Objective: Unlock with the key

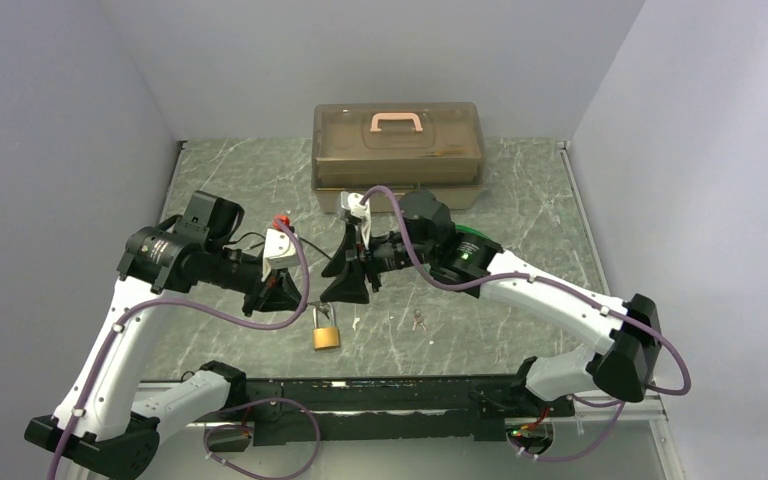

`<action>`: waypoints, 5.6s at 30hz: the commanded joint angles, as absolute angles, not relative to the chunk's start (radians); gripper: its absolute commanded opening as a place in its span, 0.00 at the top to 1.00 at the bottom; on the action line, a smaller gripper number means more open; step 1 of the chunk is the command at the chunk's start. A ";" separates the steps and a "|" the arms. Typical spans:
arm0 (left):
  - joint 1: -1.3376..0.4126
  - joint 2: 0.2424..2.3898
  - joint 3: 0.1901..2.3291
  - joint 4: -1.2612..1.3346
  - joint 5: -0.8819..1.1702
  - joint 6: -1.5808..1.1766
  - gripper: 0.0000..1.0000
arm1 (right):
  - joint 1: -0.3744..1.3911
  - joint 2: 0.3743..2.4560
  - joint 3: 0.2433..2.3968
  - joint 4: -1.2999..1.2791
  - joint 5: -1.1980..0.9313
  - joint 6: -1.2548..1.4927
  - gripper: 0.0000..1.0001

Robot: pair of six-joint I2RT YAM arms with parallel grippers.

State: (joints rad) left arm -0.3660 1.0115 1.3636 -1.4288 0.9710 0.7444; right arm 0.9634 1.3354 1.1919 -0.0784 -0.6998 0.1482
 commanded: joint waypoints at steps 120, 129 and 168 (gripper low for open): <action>-0.866 1.457 0.865 -0.897 0.487 1.305 0.30 | 0.626 0.906 0.535 0.133 -0.632 0.473 1.00; -0.840 1.381 0.868 -0.723 0.331 0.971 0.12 | 0.624 0.915 0.555 0.111 -0.635 0.453 1.00; -0.922 1.064 0.527 -0.475 0.090 0.816 0.49 | 0.622 0.960 0.599 0.113 -0.629 0.472 1.00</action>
State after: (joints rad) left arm -0.9085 1.1286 0.5465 -0.5179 0.1280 0.8394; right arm 0.6270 0.9565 0.5449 0.0917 -0.6147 0.4816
